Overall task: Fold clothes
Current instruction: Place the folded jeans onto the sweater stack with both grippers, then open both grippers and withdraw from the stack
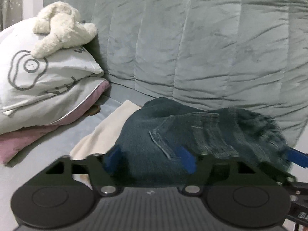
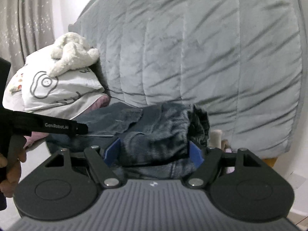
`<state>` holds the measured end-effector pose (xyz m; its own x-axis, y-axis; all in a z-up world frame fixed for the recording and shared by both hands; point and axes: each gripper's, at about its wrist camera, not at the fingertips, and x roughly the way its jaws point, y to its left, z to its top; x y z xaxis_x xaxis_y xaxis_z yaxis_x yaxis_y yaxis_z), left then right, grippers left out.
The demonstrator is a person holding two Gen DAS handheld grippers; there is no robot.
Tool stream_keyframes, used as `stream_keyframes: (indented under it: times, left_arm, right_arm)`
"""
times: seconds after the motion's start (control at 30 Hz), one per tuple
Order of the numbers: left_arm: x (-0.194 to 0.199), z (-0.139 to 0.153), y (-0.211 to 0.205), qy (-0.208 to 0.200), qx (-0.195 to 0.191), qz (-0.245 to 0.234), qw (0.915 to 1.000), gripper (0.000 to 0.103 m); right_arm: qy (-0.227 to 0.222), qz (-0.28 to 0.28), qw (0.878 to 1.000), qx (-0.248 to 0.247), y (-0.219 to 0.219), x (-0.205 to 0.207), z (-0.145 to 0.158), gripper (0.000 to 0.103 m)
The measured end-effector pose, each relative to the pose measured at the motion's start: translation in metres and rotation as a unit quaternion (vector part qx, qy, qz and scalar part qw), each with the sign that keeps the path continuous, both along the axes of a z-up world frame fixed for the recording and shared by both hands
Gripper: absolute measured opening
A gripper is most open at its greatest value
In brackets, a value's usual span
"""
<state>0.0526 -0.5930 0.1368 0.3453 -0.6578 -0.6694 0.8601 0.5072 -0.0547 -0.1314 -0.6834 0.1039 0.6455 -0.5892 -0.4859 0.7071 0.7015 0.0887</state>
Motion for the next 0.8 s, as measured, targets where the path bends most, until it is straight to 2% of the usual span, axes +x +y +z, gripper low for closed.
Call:
stream_keyframes:
  times: [0.1,0.2,0.33,0.47,0.63,0.8]
  left_arm:
    - [-0.017,0.013,0.034,0.005,0.017,0.002,0.9998,0.083]
    - [-0.036,0.020,0.072,0.001,0.041,0.015,0.9990,0.088]
    - [-0.061,0.019,0.131,0.001,0.069,0.059,0.9959,0.092]
    - [-0.081,0.015,0.197,0.015,0.076,0.106,0.9914,0.102]
    - [-0.095,0.009,0.276,0.041,0.085,0.162,0.9822,0.102]
    - [-0.103,0.006,0.354,0.046,0.098,0.228,0.9675,0.102]
  right_arm:
    - [0.011,0.019,1.000,0.005,0.020,-0.004,0.009,0.080]
    - [0.020,0.043,0.999,0.008,0.050,-0.007,0.018,0.093]
    - [0.028,0.086,0.996,-0.006,0.103,-0.014,0.032,0.103]
    - [0.035,0.125,0.991,-0.005,0.152,-0.020,0.041,0.103]
    - [0.045,0.166,0.985,-0.021,0.215,-0.022,0.047,0.103]
    - [0.052,0.206,0.977,-0.015,0.280,-0.011,0.048,0.103]
